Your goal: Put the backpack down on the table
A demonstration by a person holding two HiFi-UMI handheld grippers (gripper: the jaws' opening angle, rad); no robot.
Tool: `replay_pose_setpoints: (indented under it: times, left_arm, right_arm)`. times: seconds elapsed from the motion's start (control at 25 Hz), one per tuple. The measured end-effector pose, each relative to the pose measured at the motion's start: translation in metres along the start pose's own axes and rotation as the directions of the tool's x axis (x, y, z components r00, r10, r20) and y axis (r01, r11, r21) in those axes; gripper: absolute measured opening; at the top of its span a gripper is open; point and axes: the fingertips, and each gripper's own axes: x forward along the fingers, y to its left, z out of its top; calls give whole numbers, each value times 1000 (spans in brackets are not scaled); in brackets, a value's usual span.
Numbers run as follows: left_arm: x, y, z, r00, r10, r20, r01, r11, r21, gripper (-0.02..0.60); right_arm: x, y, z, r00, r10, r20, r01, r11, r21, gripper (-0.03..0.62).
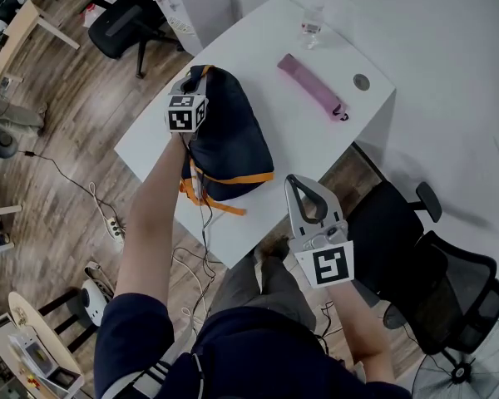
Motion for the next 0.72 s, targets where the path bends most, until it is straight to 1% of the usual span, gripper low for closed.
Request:
replay_pose_setpoints:
  times: [0.2, 0.36, 0.72]
  left_arm:
    - [5, -1, -3, 999, -13, -32, 13, 1000, 3, 3]
    - [8, 0, -9, 998, -21, -64, 20, 1000, -17, 3]
    - [7, -2, -7, 998, -25, -50, 24, 1000, -20, 5]
  right_arm:
    - [1, 1, 0, 1000, 3, 0, -3, 1000, -1, -3]
    - [0, 3, 0, 1000, 4, 0, -4, 1000, -3, -3]
    - [-2, 0, -2, 1000, -1, -2, 1, 1000, 1, -3]
